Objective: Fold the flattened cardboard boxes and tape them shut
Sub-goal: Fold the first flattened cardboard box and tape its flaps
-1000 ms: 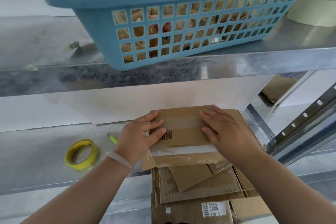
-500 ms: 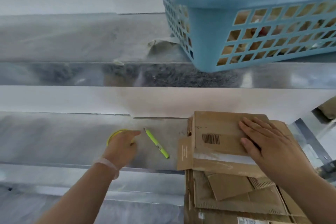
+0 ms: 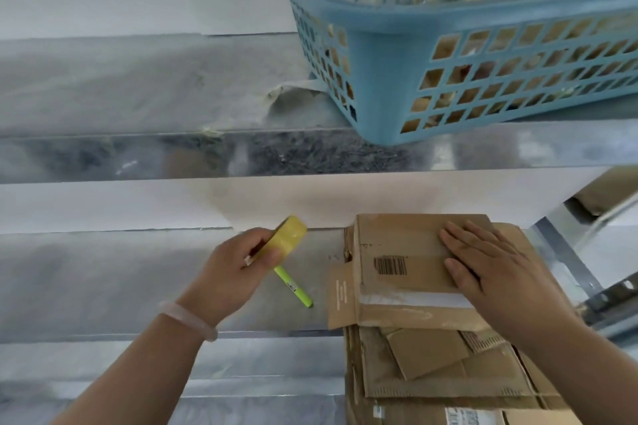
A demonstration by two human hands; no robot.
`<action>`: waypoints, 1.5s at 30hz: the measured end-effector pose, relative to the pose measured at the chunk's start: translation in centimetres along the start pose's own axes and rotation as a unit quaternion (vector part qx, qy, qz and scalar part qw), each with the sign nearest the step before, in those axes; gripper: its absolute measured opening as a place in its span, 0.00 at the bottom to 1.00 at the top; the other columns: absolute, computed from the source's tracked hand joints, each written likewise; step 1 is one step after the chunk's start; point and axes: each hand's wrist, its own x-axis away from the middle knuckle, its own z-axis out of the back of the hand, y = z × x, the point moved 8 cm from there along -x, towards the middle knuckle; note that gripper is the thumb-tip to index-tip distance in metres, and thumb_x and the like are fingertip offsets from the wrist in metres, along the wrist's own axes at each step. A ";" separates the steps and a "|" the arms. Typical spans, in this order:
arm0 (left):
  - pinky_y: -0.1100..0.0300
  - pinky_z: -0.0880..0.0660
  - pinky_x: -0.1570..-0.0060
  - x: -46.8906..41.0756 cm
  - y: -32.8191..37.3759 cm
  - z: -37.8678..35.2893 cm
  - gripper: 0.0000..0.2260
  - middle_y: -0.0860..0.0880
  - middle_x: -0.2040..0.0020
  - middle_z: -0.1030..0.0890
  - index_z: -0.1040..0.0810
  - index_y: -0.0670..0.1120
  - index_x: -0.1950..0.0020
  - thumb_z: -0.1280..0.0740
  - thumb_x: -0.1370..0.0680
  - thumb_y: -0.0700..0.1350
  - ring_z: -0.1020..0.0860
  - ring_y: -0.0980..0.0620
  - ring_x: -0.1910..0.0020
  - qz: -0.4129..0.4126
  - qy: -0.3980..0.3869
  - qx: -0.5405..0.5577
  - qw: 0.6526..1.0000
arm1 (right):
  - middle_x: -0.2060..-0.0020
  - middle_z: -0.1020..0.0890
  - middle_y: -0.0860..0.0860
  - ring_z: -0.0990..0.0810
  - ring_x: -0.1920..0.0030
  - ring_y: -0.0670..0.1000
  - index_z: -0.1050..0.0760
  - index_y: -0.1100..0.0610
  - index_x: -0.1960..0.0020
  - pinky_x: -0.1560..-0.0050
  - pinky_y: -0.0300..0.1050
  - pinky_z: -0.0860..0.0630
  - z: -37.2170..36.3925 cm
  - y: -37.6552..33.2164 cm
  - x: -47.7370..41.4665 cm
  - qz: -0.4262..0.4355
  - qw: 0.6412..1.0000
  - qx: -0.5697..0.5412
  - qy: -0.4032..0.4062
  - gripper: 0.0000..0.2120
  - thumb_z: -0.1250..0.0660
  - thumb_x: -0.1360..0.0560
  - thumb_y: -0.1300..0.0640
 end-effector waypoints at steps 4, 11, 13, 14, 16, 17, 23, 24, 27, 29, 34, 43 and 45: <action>0.72 0.28 0.64 -3.3 10.4 -2.7 0.03 0.55 0.62 0.19 0.20 0.60 0.56 0.34 0.25 0.54 0.22 0.63 0.65 -0.075 -0.066 0.145 0.984 | 0.24 0.43 0.37 0.50 0.24 0.38 0.44 0.43 0.22 0.26 0.37 0.63 0.0 0.2 -0.1 -0.001 1.000 -0.015 0.003 0.27 0.55 0.20 0.39; 0.67 0.29 0.67 -6.9 15.8 -10.8 0.06 0.63 0.73 0.23 0.22 0.59 0.57 0.35 0.21 0.53 0.26 0.66 0.73 -0.066 -0.158 0.065 0.983 | 0.25 0.36 0.42 0.44 0.23 0.44 0.36 0.47 0.24 0.22 0.45 0.53 -0.3 0.4 0.0 0.026 0.997 -0.059 0.044 0.23 0.45 0.18 0.44; 0.72 0.30 0.71 -7.7 15.7 -10.8 0.07 0.62 0.74 0.23 0.20 0.58 0.58 0.35 0.22 0.54 0.26 0.66 0.74 -0.051 -0.151 0.058 0.986 | 0.25 0.35 0.41 0.43 0.23 0.44 0.35 0.47 0.24 0.23 0.44 0.52 -0.1 0.5 -0.1 0.030 0.995 -0.088 0.039 0.23 0.44 0.18 0.44; 0.72 0.31 0.73 -8.0 15.7 -10.8 0.07 0.60 0.75 0.23 0.20 0.56 0.58 0.35 0.22 0.54 0.27 0.65 0.75 -0.048 -0.150 0.049 0.986 | 0.26 0.33 0.41 0.41 0.24 0.44 0.33 0.47 0.25 0.24 0.42 0.50 0.2 0.7 -0.1 0.018 0.990 -0.132 0.036 0.22 0.44 0.18 0.45; 0.72 0.31 0.74 -8.2 16.0 -11.0 0.09 0.56 0.73 0.23 0.18 0.53 0.56 0.35 0.22 0.55 0.27 0.64 0.75 -0.051 -0.155 0.022 0.986 | 0.34 0.23 0.42 0.30 0.31 0.44 0.24 0.46 0.33 0.32 0.41 0.37 1.2 1.6 0.0 -0.051 0.948 -0.311 0.033 0.18 0.43 0.19 0.44; 0.71 0.31 0.73 -8.2 16.3 -11.2 0.10 0.55 0.71 0.22 0.18 0.52 0.55 0.35 0.22 0.55 0.27 0.63 0.75 -0.056 -0.159 0.008 0.986 | 0.40 0.19 0.41 0.26 0.37 0.41 0.21 0.44 0.38 0.39 0.38 0.32 1.7 1.9 0.2 -0.084 0.910 -0.405 0.034 0.17 0.43 0.20 0.40; 0.68 0.36 0.73 -8.1 17.7 -12.3 0.14 0.63 0.75 0.25 0.17 0.48 0.56 0.36 0.22 0.56 0.28 0.65 0.74 -0.078 -0.165 -0.054 0.982 | 0.66 0.18 0.35 0.23 0.62 0.31 0.19 0.43 0.58 0.68 0.24 0.32 4.5 2.6 -0.9 -0.130 0.893 -0.421 0.096 0.07 0.32 0.24 0.44; 0.66 0.35 0.71 -8.1 17.8 -12.4 0.14 0.61 0.74 0.24 0.17 0.49 0.57 0.36 0.22 0.57 0.28 0.65 0.74 -0.082 -0.166 -0.062 0.981 | 0.67 0.18 0.37 0.22 0.62 0.33 0.19 0.44 0.59 0.69 0.25 0.32 4.5 2.8 -1.2 -0.138 0.897 -0.410 0.093 0.06 0.31 0.25 0.46; 0.61 0.32 0.68 -8.2 18.0 -12.6 0.15 0.55 0.70 0.22 0.18 0.49 0.58 0.35 0.23 0.59 0.27 0.61 0.72 -0.086 -0.168 -0.075 0.979 | 0.69 0.18 0.36 0.21 0.63 0.35 0.21 0.44 0.63 0.67 0.29 0.32 4.3 3.4 -1.5 -0.145 0.914 -0.369 0.080 0.08 0.31 0.25 0.48; 0.61 0.32 0.68 -8.3 18.0 -12.7 0.16 0.57 0.73 0.24 0.19 0.50 0.60 0.35 0.23 0.60 0.28 0.62 0.74 -0.082 -0.173 -0.070 0.979 | 0.71 0.18 0.35 0.20 0.66 0.36 0.22 0.47 0.64 0.65 0.32 0.29 4.3 3.7 -1.6 -0.144 0.920 -0.356 0.072 0.09 0.31 0.25 0.49; 0.61 0.34 0.69 -8.5 18.2 -12.8 0.16 0.60 0.77 0.26 0.22 0.52 0.65 0.35 0.24 0.61 0.29 0.64 0.77 -0.074 -0.183 -0.072 0.978 | 0.66 0.15 0.55 0.15 0.65 0.51 0.22 0.60 0.58 0.57 0.47 0.17 3.7 3.6 -1.6 -0.157 0.839 -0.521 0.009 0.08 0.32 0.22 0.58; 0.60 0.33 0.70 -9.2 18.7 -13.4 0.24 0.53 0.77 0.28 0.27 0.49 0.71 0.37 0.26 0.67 0.31 0.57 0.78 -0.067 -0.198 -0.098 0.973 | 0.66 0.24 0.54 0.22 0.64 0.50 0.25 0.61 0.57 0.56 0.51 0.19 2.2 2.9 -1.5 -0.161 0.596 -0.786 -0.026 0.10 0.37 0.19 0.58; 0.60 0.31 0.68 -9.2 18.4 -13.2 0.26 0.52 0.74 0.25 0.24 0.47 0.69 0.38 0.29 0.70 0.28 0.57 0.76 -0.067 -0.174 -0.095 0.978 | 0.64 0.24 0.54 0.23 0.61 0.51 0.25 0.61 0.56 0.56 0.49 0.19 1.6 2.8 -1.6 -0.154 0.602 -0.783 -0.037 0.09 0.34 0.21 0.56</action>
